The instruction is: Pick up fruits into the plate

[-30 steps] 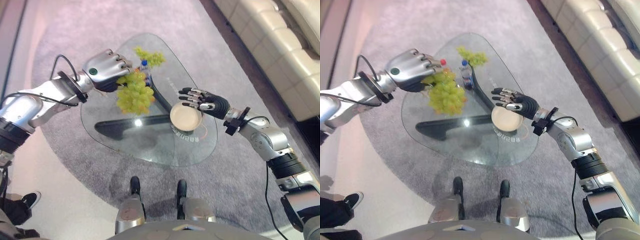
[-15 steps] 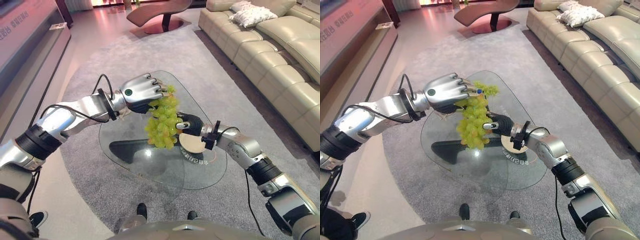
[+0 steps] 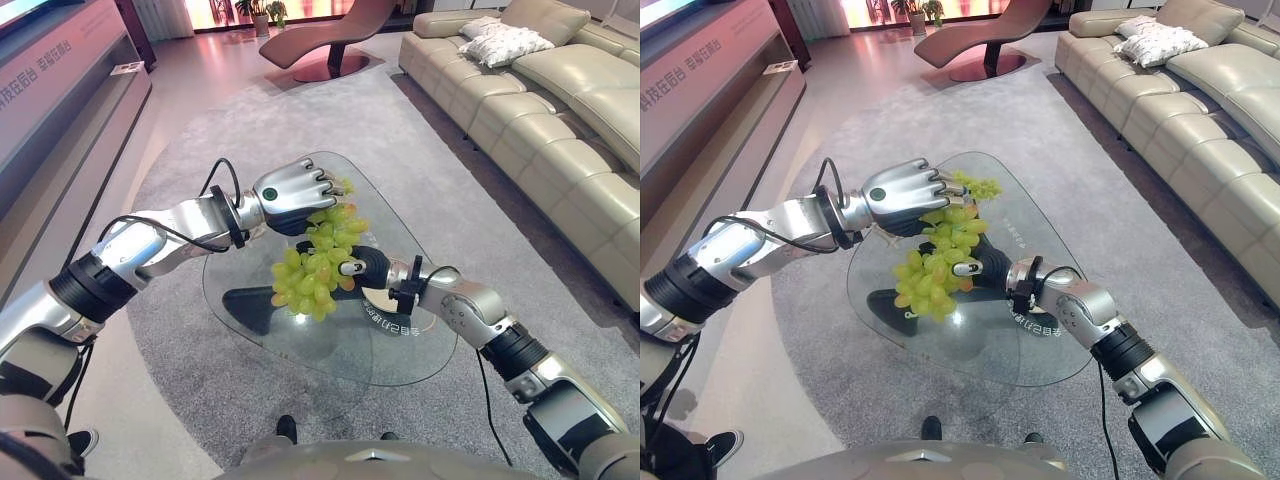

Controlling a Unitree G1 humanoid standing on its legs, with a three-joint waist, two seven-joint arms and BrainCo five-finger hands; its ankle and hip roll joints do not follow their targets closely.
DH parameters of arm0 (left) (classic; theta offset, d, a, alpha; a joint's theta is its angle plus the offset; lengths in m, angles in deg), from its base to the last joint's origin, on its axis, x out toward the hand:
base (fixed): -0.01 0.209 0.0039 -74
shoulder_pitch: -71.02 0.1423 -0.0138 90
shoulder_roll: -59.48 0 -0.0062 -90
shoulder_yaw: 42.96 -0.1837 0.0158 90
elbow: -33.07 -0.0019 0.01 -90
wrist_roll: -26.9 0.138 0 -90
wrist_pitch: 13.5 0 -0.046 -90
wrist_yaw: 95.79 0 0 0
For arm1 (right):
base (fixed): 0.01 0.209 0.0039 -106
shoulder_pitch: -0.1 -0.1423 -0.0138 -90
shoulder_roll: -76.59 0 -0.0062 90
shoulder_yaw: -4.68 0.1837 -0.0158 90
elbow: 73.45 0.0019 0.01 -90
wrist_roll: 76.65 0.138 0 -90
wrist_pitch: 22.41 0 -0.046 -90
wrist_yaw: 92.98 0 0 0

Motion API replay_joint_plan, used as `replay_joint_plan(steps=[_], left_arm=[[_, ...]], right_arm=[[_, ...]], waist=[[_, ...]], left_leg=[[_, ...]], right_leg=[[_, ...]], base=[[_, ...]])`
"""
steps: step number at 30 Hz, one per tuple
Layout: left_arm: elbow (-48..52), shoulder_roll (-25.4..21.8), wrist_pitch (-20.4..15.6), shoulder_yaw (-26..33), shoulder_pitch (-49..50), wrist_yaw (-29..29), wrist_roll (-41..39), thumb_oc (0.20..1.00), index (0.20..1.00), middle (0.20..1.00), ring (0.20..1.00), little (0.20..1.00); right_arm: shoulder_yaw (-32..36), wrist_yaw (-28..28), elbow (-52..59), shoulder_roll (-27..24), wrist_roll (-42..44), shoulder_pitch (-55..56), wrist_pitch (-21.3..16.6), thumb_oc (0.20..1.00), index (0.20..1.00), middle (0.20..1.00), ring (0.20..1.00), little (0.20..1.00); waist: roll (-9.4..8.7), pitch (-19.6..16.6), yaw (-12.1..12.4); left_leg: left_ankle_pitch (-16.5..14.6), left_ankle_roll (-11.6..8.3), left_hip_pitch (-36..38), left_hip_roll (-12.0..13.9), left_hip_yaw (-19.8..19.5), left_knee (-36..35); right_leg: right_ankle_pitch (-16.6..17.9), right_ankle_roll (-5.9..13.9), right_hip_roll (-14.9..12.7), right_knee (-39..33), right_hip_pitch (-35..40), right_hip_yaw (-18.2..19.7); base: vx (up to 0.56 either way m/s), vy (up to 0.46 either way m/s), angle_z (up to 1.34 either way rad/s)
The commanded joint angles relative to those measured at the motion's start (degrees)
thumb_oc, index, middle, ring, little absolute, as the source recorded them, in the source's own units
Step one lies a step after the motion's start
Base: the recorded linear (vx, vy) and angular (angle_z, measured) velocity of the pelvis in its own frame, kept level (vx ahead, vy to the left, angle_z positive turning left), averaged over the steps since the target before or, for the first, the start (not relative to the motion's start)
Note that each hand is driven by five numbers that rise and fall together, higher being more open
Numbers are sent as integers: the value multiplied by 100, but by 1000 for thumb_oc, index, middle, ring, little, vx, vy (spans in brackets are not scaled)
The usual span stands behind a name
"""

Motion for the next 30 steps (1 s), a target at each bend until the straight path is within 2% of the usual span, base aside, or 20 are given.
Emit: replay_joint_plan(steps=[1,2,24,25,26,30], left_arm=[[-94,147,299,224,-236,162,-314,200,200,200,200,200],[-92,156,308,227,-229,157,-309,200,200,200,200,200],[-181,191,395,440,67,89,-408,200,200,200,200,200],[-213,216,491,525,189,68,-530,658,658,658,658,658],[-229,219,586,597,296,39,-699,1000,1000,1000,1000,1000],[-419,289,788,1043,962,117,-964,1000,1000,1000,1000,1000]], right_arm=[[-162,90,738,368,560,-72,-224,583,583,583,583,583],[-172,48,729,395,577,-58,-252,200,200,200,200,200],[27,-57,480,476,627,269,-342,200,200,200,200,200],[97,-92,450,466,566,351,-403,200,200,200,200,200],[154,-135,448,441,514,421,-449,200,200,200,200,200],[513,-104,416,310,384,797,-658,200,200,200,200,200]], waist=[[-260,-73,84],[-258,-72,82],[-262,18,60],[-265,32,57],[-268,43,58],[-298,110,47]], left_leg=[[-1064,180,526,-371,217,30],[-1064,179,529,-370,219,30],[-1088,189,563,-369,220,30],[-1094,191,564,-369,218,30],[-1094,193,569,-368,217,30],[-1091,200,575,-354,232,30]], right_leg=[[-309,161,-75,80,166,-166],[-310,161,-74,79,169,-167],[-305,159,-59,61,190,-137],[-306,161,-56,59,190,-128],[-303,163,-54,59,191,-123],[-290,166,-44,70,172,-93]], base=[[0,0,0],[0,0,0],[0,0,0],[0,0,0],[0,0,0],[0,0,0]])
